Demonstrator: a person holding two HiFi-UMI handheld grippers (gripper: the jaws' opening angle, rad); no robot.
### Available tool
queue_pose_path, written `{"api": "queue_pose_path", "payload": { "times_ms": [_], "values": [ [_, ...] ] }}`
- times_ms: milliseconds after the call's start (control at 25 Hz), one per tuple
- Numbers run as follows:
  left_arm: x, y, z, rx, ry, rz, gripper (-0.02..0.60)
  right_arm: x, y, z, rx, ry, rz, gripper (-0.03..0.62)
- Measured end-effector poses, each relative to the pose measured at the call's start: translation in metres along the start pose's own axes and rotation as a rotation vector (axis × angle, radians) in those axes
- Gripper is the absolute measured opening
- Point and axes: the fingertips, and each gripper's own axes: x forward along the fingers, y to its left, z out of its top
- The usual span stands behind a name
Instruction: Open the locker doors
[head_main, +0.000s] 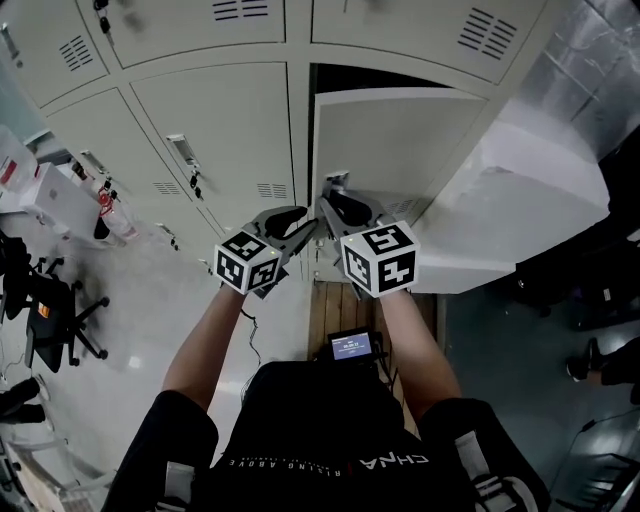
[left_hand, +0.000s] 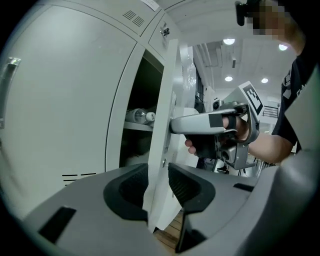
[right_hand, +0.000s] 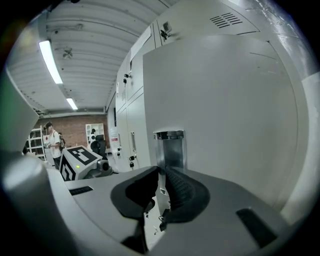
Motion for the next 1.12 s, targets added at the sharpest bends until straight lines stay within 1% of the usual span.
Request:
{"api": "queue_pose_path", "payload": {
  "times_ms": [200, 400, 520, 720, 840, 960, 1120],
  "values": [
    [0.004, -0.018, 0.004, 0.074, -0.024, -0.091, 0.118, -0.021, 0.008, -0.007, 0.008, -0.014, -0.011, 0.061],
    [0.005, -0.045, 0.002, 0.134, -0.012, -0.226, 0.106, -0.046, 0.013, -0.015, 0.034, -0.029, -0.031, 0.061],
    [0.004, -0.059, -0.001, 0.147, -0.008, -0.294, 0.104, -0.059, 0.014, -0.019, 0.049, -0.043, -0.054, 0.061],
    [0.003, -0.083, -0.005, 0.153, -0.005, -0.39, 0.103, -0.083, 0.015, -0.027, 0.097, -0.078, -0.116, 0.061],
    [0.005, -0.102, -0.007, 0.174, 0.0, -0.449, 0.104, -0.101, 0.015, -0.031, 0.12, -0.102, -0.178, 0.061],
    [0.007, -0.122, -0.012, 0.195, 0.012, -0.536, 0.104, -0.12, 0.014, -0.037, 0.159, -0.14, -0.277, 0.061],
    [0.011, -0.148, -0.017, 0.199, 0.013, -0.643, 0.1, -0.149, 0.01, -0.046, 0.189, -0.166, -0.406, 0.061]
  ]
}}
